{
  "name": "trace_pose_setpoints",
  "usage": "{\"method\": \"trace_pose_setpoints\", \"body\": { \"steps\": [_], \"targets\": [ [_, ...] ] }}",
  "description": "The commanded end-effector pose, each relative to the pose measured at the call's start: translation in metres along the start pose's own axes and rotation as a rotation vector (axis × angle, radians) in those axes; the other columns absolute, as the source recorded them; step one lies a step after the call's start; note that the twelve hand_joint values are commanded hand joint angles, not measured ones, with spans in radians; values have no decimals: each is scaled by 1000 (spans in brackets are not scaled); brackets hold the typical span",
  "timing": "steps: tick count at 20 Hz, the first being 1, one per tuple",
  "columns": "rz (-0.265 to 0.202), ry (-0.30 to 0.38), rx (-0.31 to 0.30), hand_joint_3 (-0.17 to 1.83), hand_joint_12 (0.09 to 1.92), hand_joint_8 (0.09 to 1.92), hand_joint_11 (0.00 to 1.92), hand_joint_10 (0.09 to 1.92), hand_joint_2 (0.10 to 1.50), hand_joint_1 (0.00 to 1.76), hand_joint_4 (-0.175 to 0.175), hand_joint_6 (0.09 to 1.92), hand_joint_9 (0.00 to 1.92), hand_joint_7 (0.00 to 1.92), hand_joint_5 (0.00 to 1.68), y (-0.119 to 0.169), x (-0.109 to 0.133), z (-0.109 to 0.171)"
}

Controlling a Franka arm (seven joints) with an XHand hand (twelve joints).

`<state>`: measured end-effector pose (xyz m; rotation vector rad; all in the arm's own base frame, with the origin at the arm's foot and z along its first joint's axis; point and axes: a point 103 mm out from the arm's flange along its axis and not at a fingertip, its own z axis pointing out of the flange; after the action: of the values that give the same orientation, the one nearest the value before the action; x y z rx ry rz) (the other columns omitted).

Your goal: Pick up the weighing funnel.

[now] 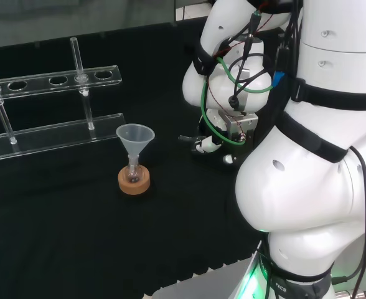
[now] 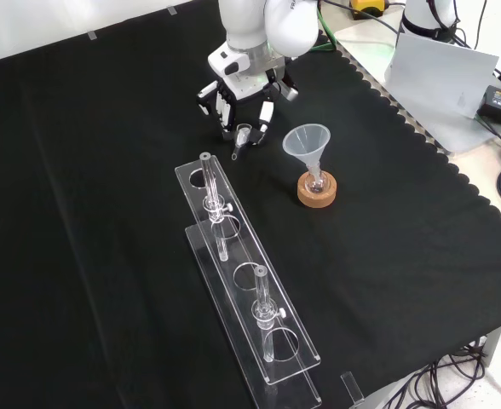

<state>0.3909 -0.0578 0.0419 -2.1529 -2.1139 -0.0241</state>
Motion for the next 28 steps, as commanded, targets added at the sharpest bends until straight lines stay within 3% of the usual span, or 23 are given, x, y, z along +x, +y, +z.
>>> {"method": "trace_pose_setpoints", "body": {
  "steps": [1, 17, 28],
  "targets": [
    [3, 12, -4, 303, 1500, 196, 208, 274, 786, 1131, 175, 172, 1257, 1578, 1463, 2, -1, -2],
    [-6, 49, -26, 391, 1496, 143, 220, 257, 734, 1138, 175, 99, 1279, 1620, 1508, 5, -1, -16],
    [-32, 39, -65, 399, 1495, 138, 222, 256, 730, 1138, 175, 94, 1282, 1623, 1512, 6, -3, -54]
  ]
}}
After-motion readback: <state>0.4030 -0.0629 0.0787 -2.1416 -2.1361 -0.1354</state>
